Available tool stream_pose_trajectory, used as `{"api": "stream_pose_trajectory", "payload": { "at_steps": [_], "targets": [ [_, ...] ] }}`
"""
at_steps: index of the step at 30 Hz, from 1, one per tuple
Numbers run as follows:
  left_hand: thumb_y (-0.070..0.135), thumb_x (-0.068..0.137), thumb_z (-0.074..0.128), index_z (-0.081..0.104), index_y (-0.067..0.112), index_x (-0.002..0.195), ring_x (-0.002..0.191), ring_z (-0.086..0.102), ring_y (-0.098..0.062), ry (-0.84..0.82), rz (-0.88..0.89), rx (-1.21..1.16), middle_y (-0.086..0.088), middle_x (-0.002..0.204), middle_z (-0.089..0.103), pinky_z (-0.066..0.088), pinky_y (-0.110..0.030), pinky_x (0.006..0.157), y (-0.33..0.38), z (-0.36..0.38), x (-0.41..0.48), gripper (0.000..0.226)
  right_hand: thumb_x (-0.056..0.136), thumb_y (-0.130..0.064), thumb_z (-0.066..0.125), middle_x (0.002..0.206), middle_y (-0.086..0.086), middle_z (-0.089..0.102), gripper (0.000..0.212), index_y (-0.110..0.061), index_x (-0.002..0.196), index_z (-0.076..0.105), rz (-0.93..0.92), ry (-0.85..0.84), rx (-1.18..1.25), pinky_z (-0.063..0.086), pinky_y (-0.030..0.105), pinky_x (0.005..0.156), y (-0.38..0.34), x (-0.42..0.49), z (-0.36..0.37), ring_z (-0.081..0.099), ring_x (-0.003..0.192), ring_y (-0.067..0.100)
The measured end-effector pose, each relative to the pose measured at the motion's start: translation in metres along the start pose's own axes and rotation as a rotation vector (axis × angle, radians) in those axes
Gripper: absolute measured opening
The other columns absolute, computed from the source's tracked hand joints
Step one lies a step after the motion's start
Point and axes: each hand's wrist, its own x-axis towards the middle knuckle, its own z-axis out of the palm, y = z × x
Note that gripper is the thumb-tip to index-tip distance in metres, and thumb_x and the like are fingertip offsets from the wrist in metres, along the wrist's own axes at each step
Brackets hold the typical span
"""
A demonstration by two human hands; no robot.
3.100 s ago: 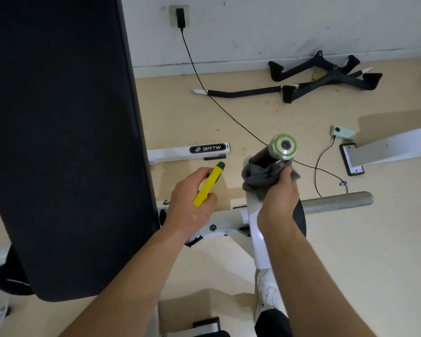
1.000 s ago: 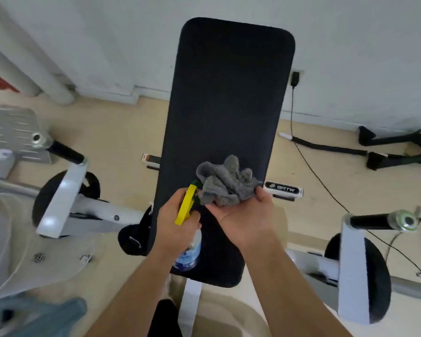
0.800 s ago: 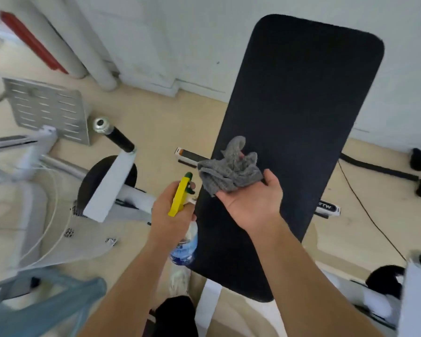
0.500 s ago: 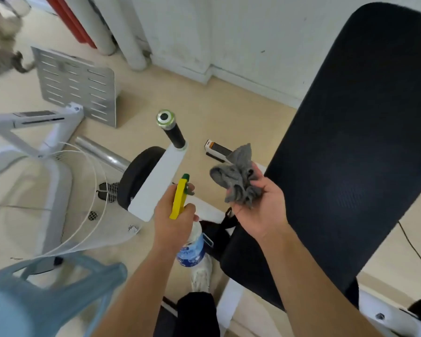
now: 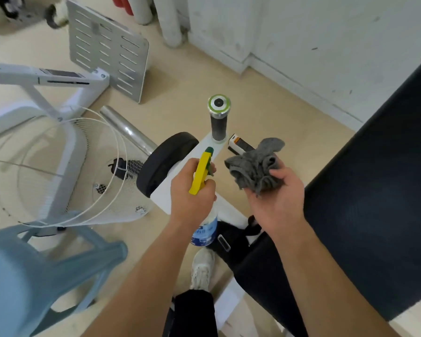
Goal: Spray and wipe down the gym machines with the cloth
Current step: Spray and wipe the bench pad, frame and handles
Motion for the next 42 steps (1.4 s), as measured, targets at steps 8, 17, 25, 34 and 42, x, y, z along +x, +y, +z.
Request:
{"api": "stream_pose_trajectory", "payload": {
  "at_steps": [8,17,25,34,42],
  "targets": [
    [-0.012,0.081,0.055,0.066,0.015,0.089,0.06,0.066,-0.028,-0.008,-0.029,-0.04,-0.006,0.09,0.069,0.055,-0.026,0.053,-0.006,-0.016,-0.003,0.03,0.105,-0.027,0.036,0.129,-0.001,0.06,0.036,-0.019,0.136,0.053,-0.469,-0.041,-0.393,0.05,0.037,0.104,0.015,0.039,0.071,0.06,0.117,0.01],
    [-0.02,0.08,0.051,0.068,0.003,0.101,0.063,0.063,-0.015,-0.049,-0.015,-0.177,-0.005,0.102,0.072,0.057,-0.027,0.055,0.002,-0.038,0.025,0.036,0.097,-0.014,0.04,0.135,0.02,0.046,0.053,-0.008,0.15,0.036,-0.933,0.336,-1.178,0.041,0.043,0.105,0.115,0.113,0.045,0.047,0.12,0.032],
    [-0.02,0.08,0.05,0.07,0.01,0.106,0.07,0.064,-0.026,-0.109,0.037,-0.184,-0.002,0.104,0.072,0.059,-0.031,0.056,0.025,-0.043,0.031,0.044,0.096,-0.019,0.061,0.134,0.008,0.047,0.058,-0.02,0.149,0.039,-0.852,0.193,-1.114,0.043,0.021,0.103,0.073,0.077,0.046,0.049,0.121,0.008],
    [-0.018,0.081,0.053,0.07,0.016,0.1,0.061,0.062,-0.018,-0.121,0.09,-0.157,0.002,0.101,0.073,0.056,-0.025,0.056,0.048,-0.049,0.036,0.043,0.094,-0.014,0.06,0.121,0.007,0.049,0.049,-0.013,0.142,0.049,-0.707,0.215,-1.375,0.049,0.039,0.096,0.072,0.1,0.032,0.052,0.102,0.018],
    [-0.017,0.08,0.054,0.069,0.026,0.095,0.057,0.066,-0.017,-0.367,0.205,0.11,0.006,0.087,0.07,0.052,-0.016,0.056,0.063,-0.083,0.052,0.048,0.099,-0.012,0.054,0.11,-0.004,0.073,0.027,-0.021,0.122,0.064,-0.209,0.07,-0.589,0.058,0.041,0.08,0.041,0.057,0.016,0.07,0.103,0.017]
  ]
}}
